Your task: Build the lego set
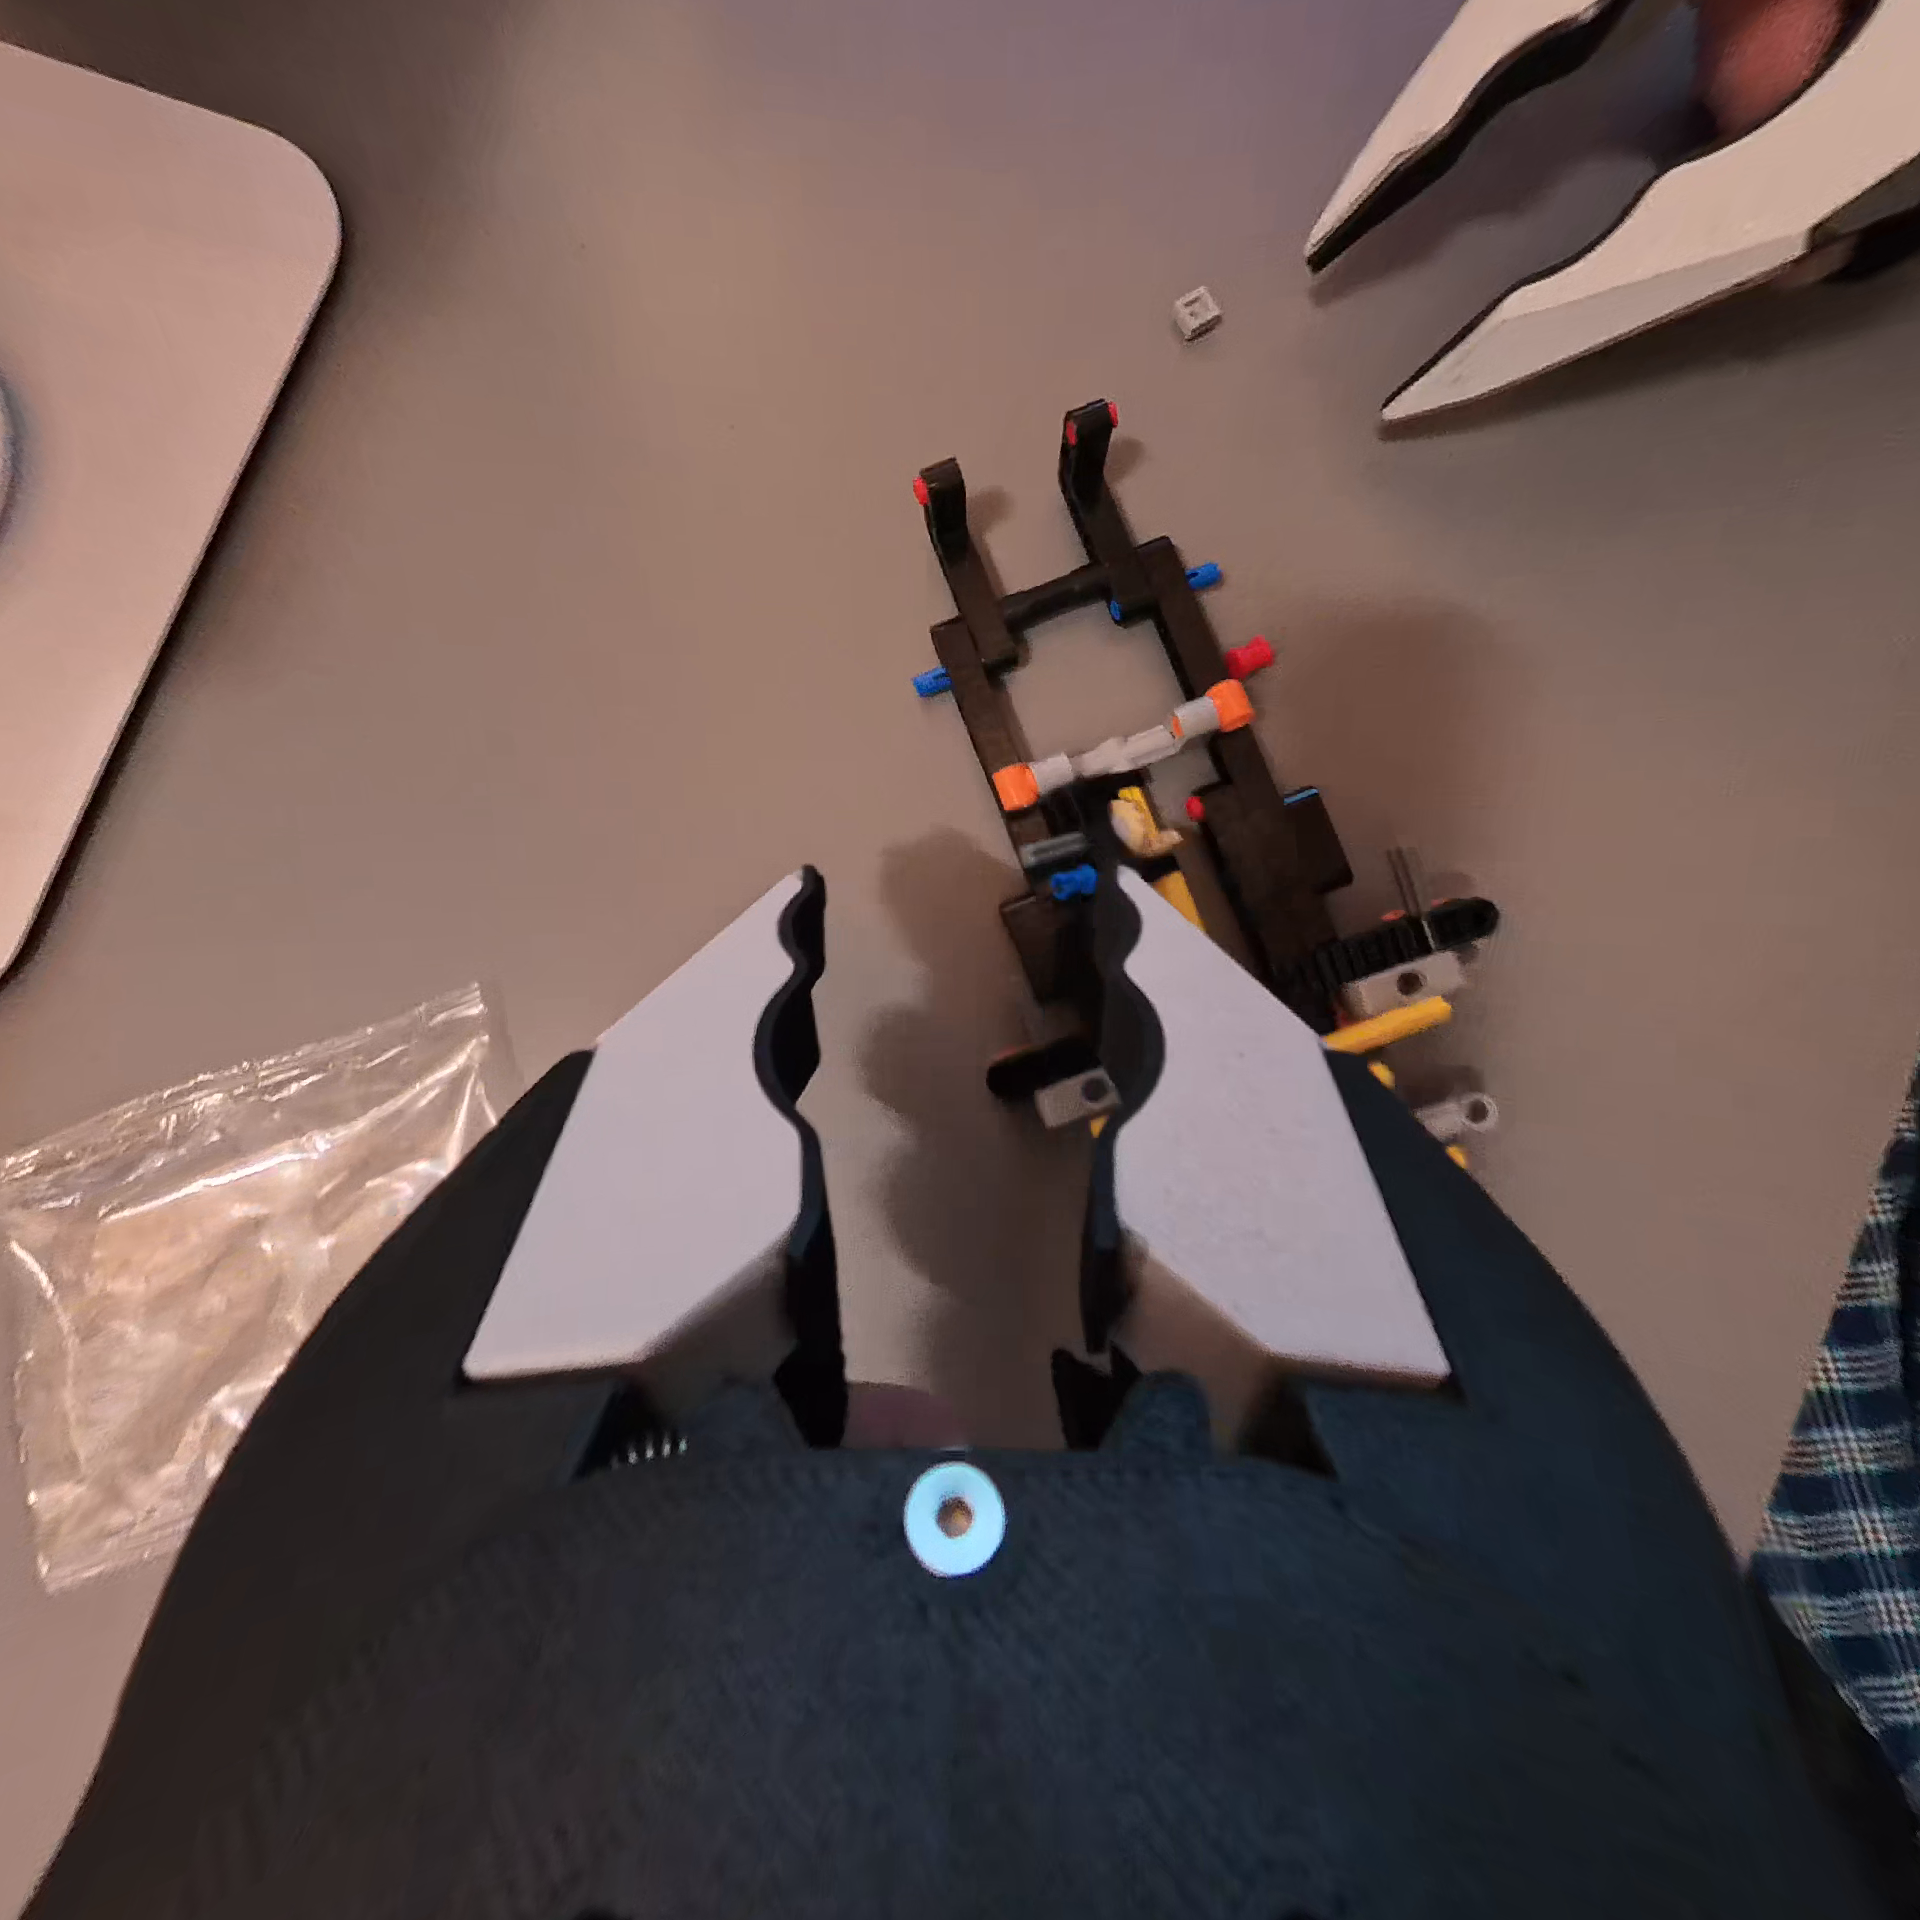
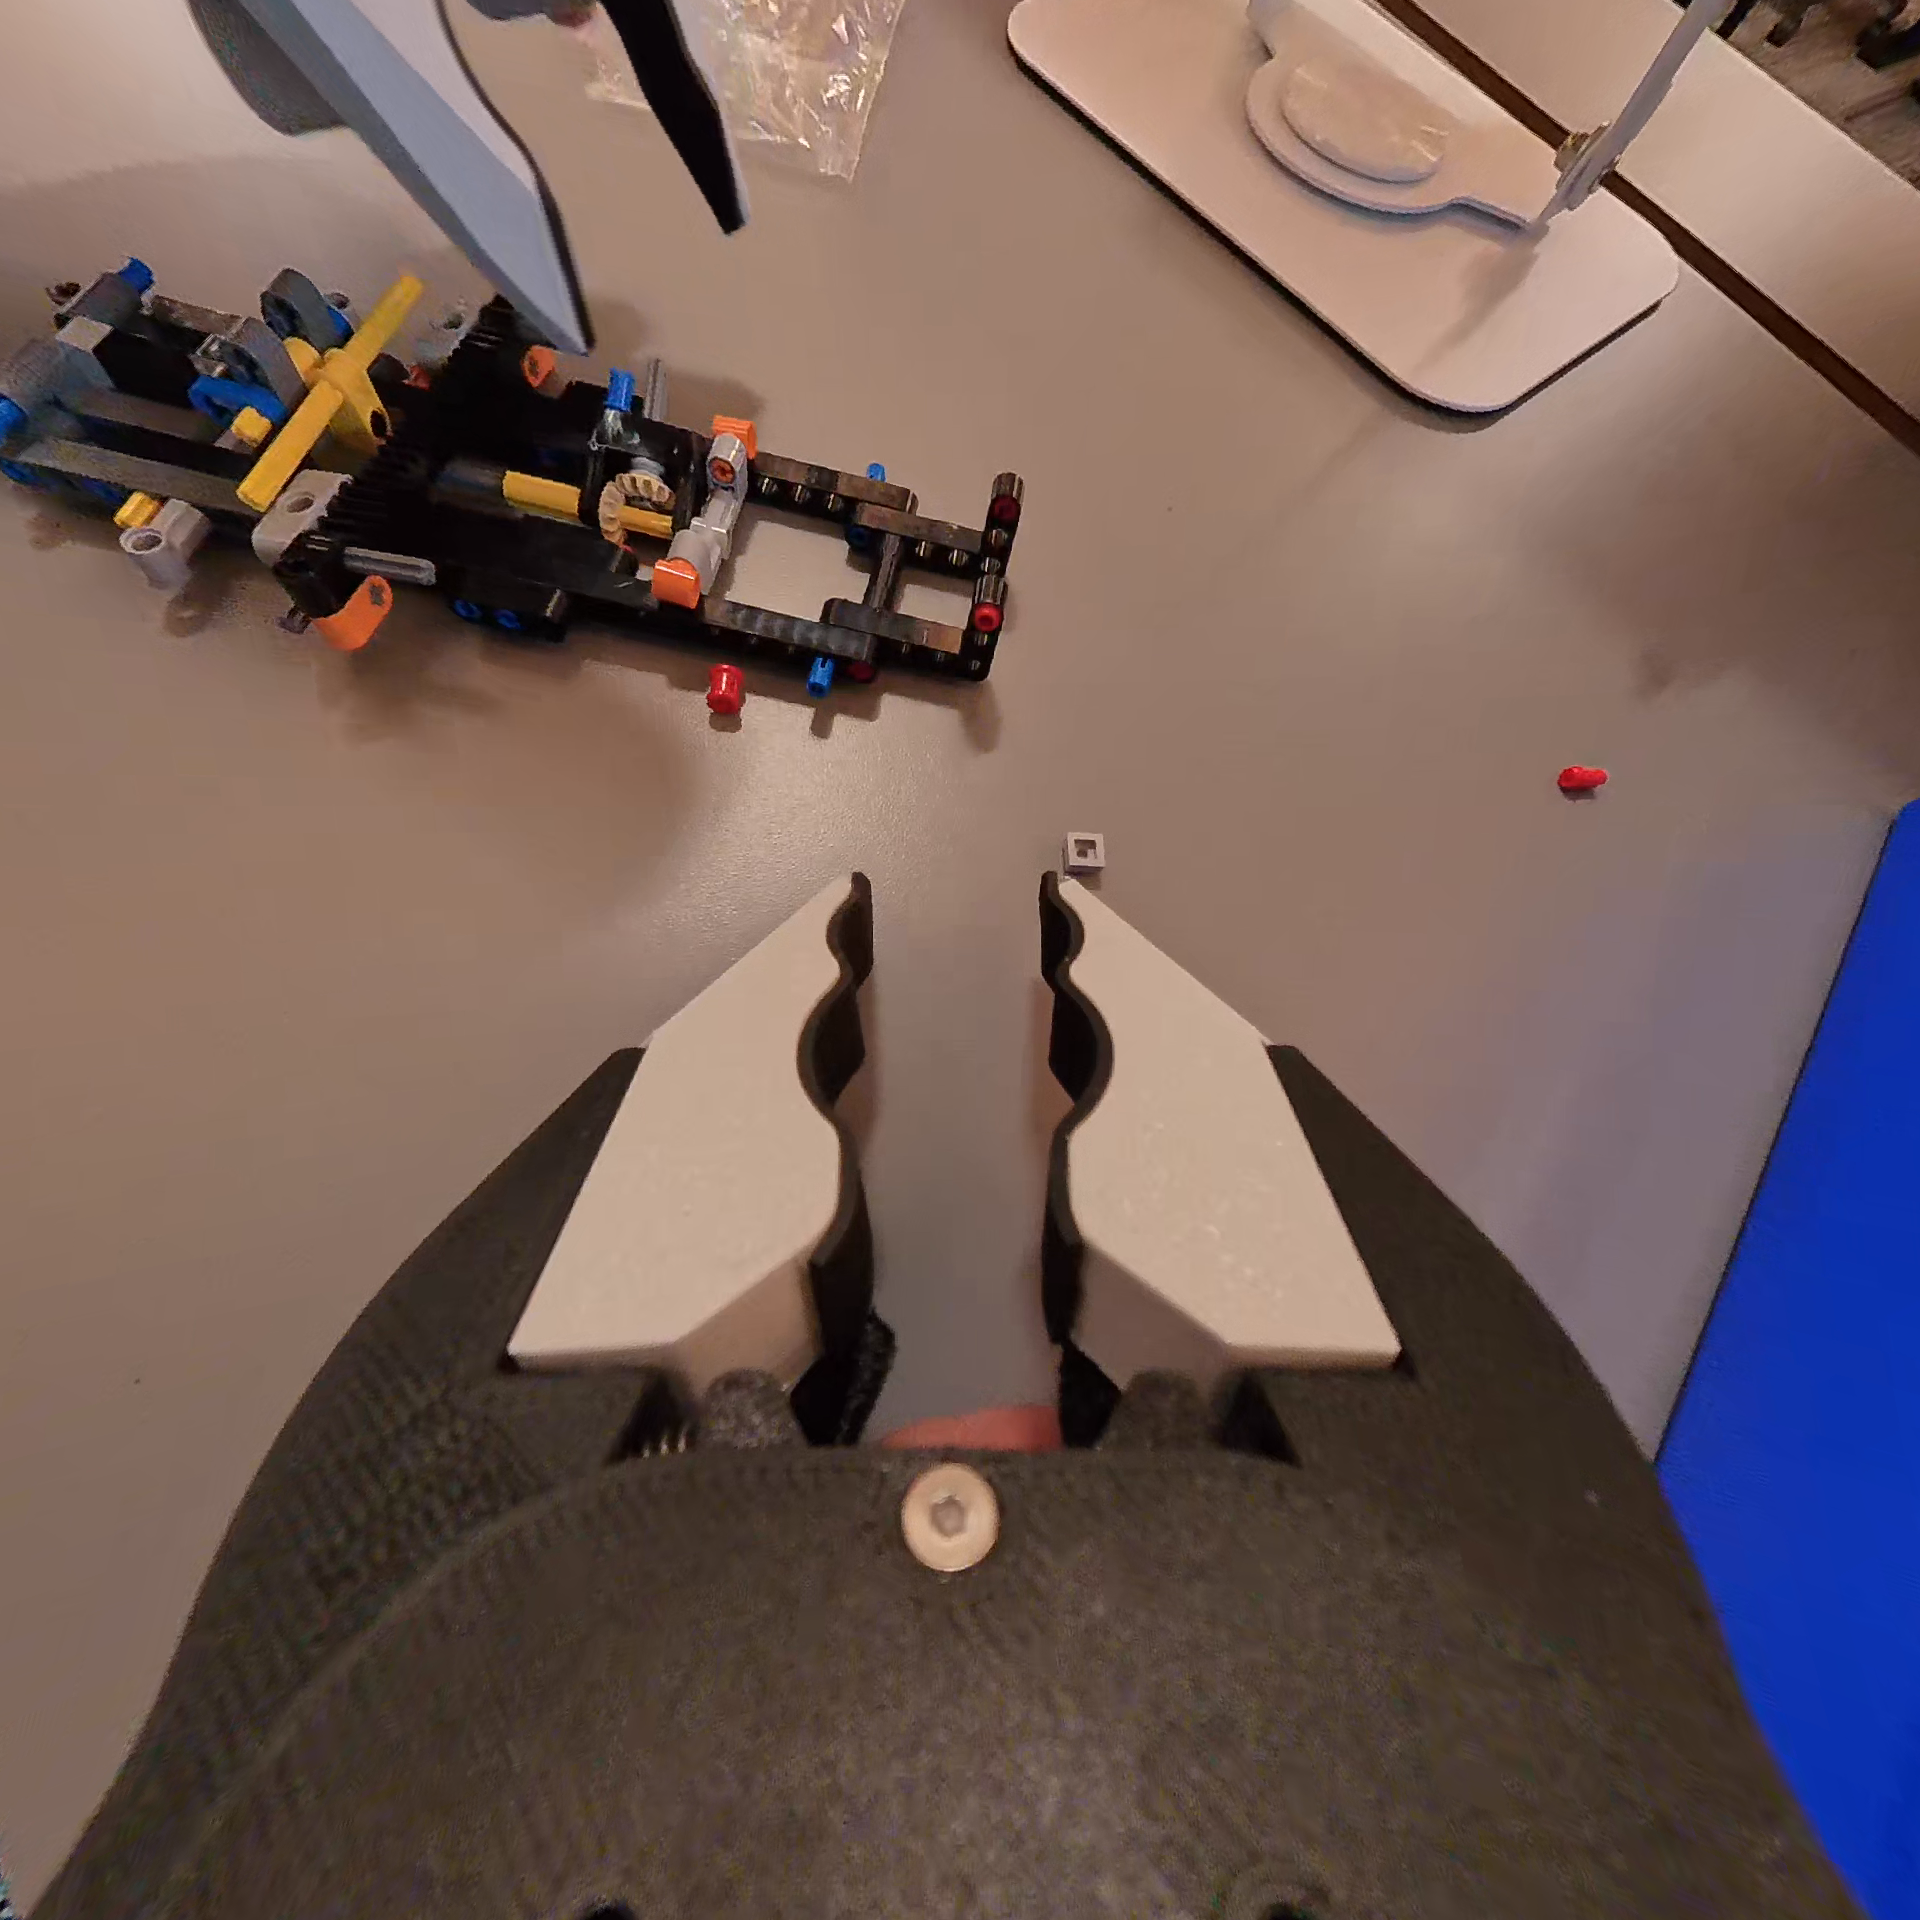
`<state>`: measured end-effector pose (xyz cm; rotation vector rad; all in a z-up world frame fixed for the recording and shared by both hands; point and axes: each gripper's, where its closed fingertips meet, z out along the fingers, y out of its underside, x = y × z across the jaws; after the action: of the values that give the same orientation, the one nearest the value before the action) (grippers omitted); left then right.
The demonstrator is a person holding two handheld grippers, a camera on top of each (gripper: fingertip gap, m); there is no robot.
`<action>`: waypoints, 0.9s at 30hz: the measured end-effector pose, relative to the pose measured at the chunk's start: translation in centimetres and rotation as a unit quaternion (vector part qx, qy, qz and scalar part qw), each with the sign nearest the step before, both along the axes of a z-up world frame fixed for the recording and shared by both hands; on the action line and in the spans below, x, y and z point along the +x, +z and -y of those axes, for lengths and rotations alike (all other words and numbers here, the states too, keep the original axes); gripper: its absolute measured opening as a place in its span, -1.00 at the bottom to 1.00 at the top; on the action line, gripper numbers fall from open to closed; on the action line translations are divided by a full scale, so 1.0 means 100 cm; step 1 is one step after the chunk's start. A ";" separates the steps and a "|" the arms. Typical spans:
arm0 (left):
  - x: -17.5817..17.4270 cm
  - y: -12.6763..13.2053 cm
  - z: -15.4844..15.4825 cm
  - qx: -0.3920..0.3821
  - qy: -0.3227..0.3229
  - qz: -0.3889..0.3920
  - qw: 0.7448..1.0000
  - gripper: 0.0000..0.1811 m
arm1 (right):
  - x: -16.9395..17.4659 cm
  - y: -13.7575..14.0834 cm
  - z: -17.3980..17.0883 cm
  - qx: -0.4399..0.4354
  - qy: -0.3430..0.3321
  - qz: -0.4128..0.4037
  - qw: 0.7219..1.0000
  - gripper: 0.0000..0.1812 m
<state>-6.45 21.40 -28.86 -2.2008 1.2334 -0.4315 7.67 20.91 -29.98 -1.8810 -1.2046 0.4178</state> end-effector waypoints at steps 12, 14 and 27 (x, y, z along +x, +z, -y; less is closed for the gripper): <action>-0.036 -0.001 0.076 0.024 0.011 -0.054 0.998 0.08 | -0.001 0.000 0.001 -0.001 0.005 0.000 1.000 -0.67; -0.040 -0.013 0.082 0.036 0.022 -0.079 0.996 0.06 | -0.001 -0.001 0.001 0.000 0.006 0.001 1.000 -0.67; -0.042 -0.024 0.091 0.048 0.075 -0.021 0.996 -0.30 | -0.001 -0.001 0.002 -0.002 0.008 0.001 1.000 -0.67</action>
<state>-10.63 12.29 -31.28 -2.2110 1.0787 -0.2621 7.56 20.73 -30.05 -1.8766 -1.2217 0.4263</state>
